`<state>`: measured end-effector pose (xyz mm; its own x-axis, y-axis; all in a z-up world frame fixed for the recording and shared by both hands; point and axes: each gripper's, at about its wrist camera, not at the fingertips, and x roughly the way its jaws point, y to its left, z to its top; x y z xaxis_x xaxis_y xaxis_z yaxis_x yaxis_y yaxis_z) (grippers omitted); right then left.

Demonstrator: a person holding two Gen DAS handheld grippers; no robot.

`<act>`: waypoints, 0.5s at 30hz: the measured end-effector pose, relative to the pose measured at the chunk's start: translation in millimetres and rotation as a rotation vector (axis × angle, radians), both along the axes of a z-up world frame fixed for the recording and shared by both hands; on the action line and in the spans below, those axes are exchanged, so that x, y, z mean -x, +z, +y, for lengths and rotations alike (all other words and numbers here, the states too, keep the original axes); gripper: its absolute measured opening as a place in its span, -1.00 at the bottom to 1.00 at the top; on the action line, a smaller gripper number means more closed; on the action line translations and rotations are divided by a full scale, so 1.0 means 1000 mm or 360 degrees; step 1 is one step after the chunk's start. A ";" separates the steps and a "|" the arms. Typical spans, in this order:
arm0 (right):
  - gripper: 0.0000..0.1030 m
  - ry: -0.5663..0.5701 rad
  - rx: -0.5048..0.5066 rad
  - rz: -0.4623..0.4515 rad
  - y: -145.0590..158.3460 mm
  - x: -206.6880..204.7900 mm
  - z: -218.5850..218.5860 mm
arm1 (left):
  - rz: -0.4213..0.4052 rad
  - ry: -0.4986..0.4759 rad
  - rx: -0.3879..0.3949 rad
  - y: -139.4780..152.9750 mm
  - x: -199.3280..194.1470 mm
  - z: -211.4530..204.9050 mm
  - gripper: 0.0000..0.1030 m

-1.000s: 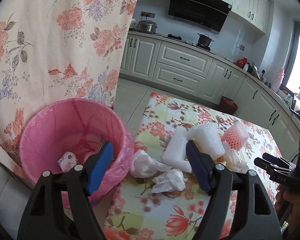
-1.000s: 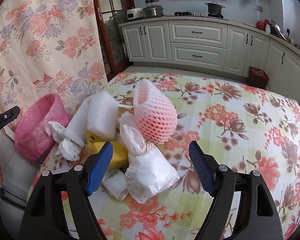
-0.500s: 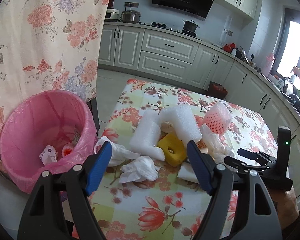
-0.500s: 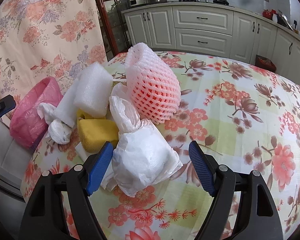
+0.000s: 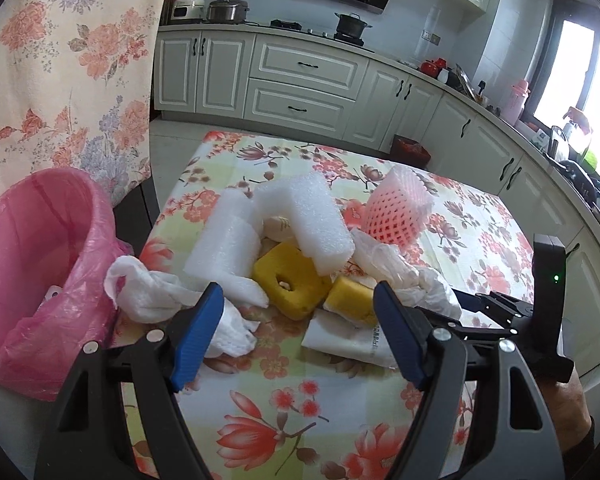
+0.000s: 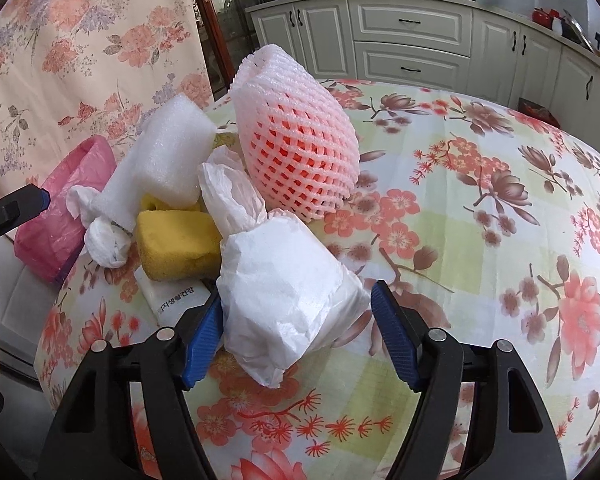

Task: Collect trash
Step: 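Grasp the yellow sponge with the left gripper while the right grasps a white plastic bag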

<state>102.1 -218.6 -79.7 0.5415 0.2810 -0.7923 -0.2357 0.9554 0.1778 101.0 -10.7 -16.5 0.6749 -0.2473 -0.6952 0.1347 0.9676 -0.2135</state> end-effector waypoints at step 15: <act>-0.15 0.0036 -0.0037 0.0001 0.000 0.007 -0.010 | 0.0106 -0.0188 -0.0036 -0.034 -0.030 -0.054 0.45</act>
<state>94.9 -228.7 -79.2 0.5345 0.3115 -0.7857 -0.2571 0.9455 0.1999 130.5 -64.9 -50.3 0.5940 -0.3062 -0.7439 0.2344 0.9505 -0.2042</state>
